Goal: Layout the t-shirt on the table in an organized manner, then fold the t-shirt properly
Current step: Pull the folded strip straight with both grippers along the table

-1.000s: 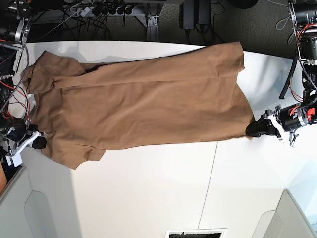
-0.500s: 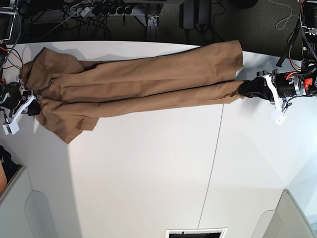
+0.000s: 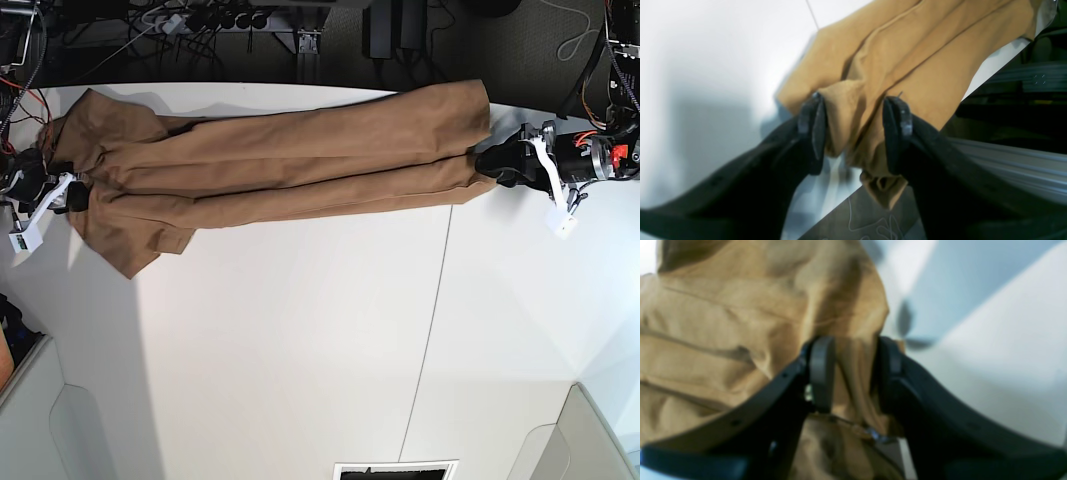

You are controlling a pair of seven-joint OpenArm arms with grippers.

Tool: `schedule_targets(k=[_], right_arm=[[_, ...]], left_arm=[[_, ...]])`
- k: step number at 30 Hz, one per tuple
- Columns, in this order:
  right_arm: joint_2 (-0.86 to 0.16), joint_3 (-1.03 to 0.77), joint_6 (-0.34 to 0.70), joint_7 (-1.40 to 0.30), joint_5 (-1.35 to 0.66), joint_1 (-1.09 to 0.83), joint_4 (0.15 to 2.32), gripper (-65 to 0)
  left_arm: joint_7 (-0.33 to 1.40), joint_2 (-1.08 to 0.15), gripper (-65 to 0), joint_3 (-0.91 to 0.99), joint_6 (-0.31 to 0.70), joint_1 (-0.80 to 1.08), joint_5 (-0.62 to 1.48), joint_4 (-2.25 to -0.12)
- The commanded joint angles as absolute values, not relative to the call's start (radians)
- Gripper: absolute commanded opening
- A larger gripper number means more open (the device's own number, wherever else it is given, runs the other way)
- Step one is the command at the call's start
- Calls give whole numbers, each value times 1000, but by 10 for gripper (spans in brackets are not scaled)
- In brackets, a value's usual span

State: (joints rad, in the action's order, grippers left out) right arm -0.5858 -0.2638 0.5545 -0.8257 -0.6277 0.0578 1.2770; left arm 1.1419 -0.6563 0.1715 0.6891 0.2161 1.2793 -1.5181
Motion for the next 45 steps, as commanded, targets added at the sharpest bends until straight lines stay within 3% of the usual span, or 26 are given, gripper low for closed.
schedule_targets(k=[1,11,13,16,25,27,31,32,39,45], right_arm=[[-612,-297,554,-807,-646,69,1291,-430],[-594,-419,554,-726,-673,161,1290,-428],[-576,-408,554,-724,-644,192,1284,-394],[-555,-355,554,-687,-584,237,1249,-333],[-531,-132,554,-651,-505,343,1047,-337],[-531,-102,554,-653,-505,340,1048,-389],[-532,-85,554,-665,-527,340,1073,-620],[-532,-86,554,-681,-546,340,1087,-650],[-535,-100,555,-863,-654,320,1263,-650],[-571,-196,555,-922,-723,170,1463,-650]], left_arm=[[1129,-677,-354,184,698,205,1302,-1532],[1126,-676,-354,184,698,205,1306,-1532],[1126,-676,-354,184,698,205,1307,-1532],[1126,-677,-354,184,698,205,1306,-1532],[1128,-688,-353,184,698,205,1279,-1532],[1126,-691,-353,184,698,205,1279,-1532],[1127,-691,-353,184,698,205,1278,-1532],[1127,-691,-353,184,698,205,1275,-1532],[1135,-703,-353,193,698,202,1295,-1534],[1163,-707,-353,301,698,223,1344,-1589]])
